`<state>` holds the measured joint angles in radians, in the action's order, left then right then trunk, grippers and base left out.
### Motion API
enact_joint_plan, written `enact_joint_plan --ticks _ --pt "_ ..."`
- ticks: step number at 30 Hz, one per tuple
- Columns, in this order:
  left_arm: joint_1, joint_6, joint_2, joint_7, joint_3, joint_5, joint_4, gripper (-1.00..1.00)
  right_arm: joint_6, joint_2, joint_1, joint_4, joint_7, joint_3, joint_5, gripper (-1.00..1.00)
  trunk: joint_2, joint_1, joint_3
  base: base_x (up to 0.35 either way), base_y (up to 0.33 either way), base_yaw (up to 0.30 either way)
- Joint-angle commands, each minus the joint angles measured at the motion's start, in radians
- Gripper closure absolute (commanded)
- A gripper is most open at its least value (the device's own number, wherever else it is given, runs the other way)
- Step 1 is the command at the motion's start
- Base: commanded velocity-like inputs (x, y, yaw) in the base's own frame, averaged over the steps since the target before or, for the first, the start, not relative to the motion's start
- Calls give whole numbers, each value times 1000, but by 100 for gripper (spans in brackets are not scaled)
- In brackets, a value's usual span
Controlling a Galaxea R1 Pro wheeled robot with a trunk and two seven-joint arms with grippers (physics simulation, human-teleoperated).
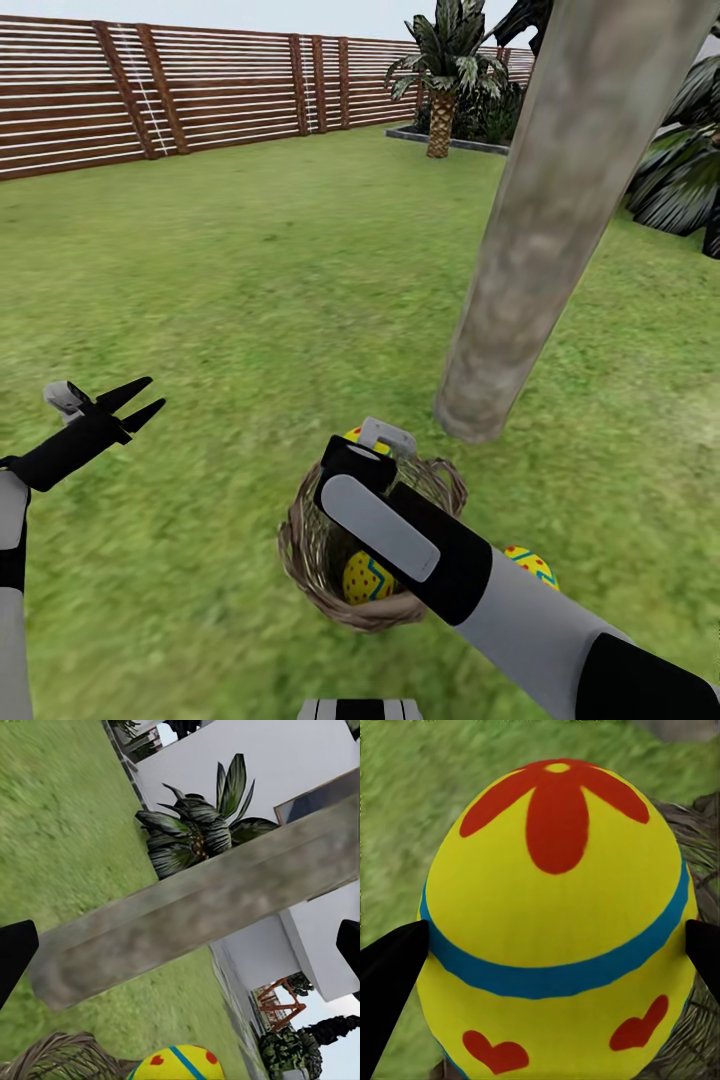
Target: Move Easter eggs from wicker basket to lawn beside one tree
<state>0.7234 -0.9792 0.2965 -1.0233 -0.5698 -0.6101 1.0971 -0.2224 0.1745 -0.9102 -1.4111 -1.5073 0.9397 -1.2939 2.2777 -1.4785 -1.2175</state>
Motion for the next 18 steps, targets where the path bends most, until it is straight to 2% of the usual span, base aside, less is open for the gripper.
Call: enact_joint_plan --ticks 1,4,8,11,14,18 --pt "1 -4 0 -3 -1 1 0 -100 -11 0 -1 -1 -6 1 -4 100 -7 4 2 0 0 0" --pt "1 -4 0 -3 -1 1 0 -100 -11 0 -2 -13 -10 1 -4 100 -28 16 12 0 0 0" --pt "1 -4 0 -3 -1 1 0 -100 -17 0 -4 -20 -53 1 -4 100 -56 31 24 0 0 0" --pt "1 -4 0 -3 -1 1 0 -100 -72 0 -4 -19 -57 1 -1 100 -77 42 34 0 0 0" --pt "1 -4 -1 -3 -1 1 0 -100 -91 -3 -4 -18 -55 2 9 100 -98 54 43 0 0 0" --pt "1 -4 0 -4 -1 1 0 -100 -95 -5 -4 -16 -50 40 67 100 -126 69 56 0 0 0"
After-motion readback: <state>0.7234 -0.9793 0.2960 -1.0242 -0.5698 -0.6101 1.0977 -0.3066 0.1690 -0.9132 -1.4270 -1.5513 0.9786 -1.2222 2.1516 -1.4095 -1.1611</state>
